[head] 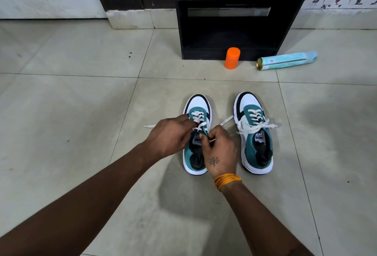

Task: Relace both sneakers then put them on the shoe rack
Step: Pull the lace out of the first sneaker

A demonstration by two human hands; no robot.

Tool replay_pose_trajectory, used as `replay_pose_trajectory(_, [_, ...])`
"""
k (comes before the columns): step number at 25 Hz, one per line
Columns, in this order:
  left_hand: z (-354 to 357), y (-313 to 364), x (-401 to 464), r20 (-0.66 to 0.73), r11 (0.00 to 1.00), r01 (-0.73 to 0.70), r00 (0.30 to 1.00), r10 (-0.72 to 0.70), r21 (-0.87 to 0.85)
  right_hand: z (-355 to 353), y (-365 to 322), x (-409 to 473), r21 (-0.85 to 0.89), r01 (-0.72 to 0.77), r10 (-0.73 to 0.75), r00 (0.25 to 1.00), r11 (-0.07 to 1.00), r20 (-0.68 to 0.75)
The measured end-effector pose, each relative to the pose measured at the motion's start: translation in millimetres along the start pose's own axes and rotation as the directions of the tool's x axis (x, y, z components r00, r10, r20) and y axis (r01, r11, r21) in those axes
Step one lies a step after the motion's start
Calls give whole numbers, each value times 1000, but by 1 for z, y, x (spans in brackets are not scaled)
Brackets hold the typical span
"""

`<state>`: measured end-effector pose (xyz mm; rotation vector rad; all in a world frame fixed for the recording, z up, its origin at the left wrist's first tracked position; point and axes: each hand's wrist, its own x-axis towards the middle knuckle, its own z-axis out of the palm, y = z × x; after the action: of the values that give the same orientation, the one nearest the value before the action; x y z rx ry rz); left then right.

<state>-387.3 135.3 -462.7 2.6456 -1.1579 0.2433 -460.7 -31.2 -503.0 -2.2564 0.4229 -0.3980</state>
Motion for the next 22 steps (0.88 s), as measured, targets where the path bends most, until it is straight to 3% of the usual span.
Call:
replay_pose_trajectory(1, [3,2,2,-27,1000,12,1000,-12,6,0,-1,-1,-3,-4,4,1000,1000,0])
replay_pose_trajectory(2, [6,1,4,-95,993,108,989,-111,-36,0,-1,-2,-6,-9,9,1000,1000,-4])
replay_pose_trajectory(3, [6,-4,7,-167,948,281,938,-304,-147,0,-2,-2,-7,-11,10,1000,1000,-10])
replay_pose_trajectory(5, [0,-24,10,-131,679,614,696,-706,-403,-1,0,-2,0,-9,9,1000,1000,-12])
replay_pose_trajectory(6, [-4,-32,7,-46,579,693,623,-780,-429,-2,0,-2,0,-8,8,1000,1000,-10])
replay_pose_trajectory(7, [-5,-34,4,11,593,713,642,-766,-374,-2,-1,-3,-4,-8,8,1000,1000,-9])
replay_pose_trajectory(8, [-6,-30,1,21,700,656,734,-679,-284,-2,-2,-3,-12,-7,7,1000,1000,-10])
replay_pose_trajectory(10, [-5,-12,-3,-1,906,401,914,-405,-140,-3,-2,-2,-21,-1,1,1000,1000,-17])
replay_pose_trajectory(11, [-4,-2,-3,-14,955,283,958,-286,-93,-3,-2,-2,-20,2,-2,1000,1000,-19])
replay_pose_trajectory(13, [0,6,1,-51,990,142,988,-143,-23,-2,-2,-3,-20,3,-4,1000,1000,-19])
replay_pose_trajectory(15, [4,6,5,-53,996,89,995,-87,32,-2,0,-3,-16,10,-10,1000,1000,-26])
replay_pose_trajectory(16, [5,4,5,-57,993,113,992,-111,28,-3,0,-3,-14,11,-12,1000,1000,-23])
replay_pose_trajectory(18, [4,-5,5,-84,940,335,937,-339,-63,-3,-1,-3,-19,4,-4,1000,1000,-10])
replay_pose_trajectory(20, [1,-18,4,-56,791,599,792,-608,-126,-2,0,-3,-18,-4,4,1000,1000,-11])
replay_pose_trajectory(21, [0,-21,3,-28,751,650,754,-657,-114,-2,1,-3,-14,-6,6,1000,1000,-10])
replay_pose_trajectory(22, [0,-21,1,-12,772,628,775,-632,-97,-2,1,-3,-12,-6,5,1000,1000,-8])
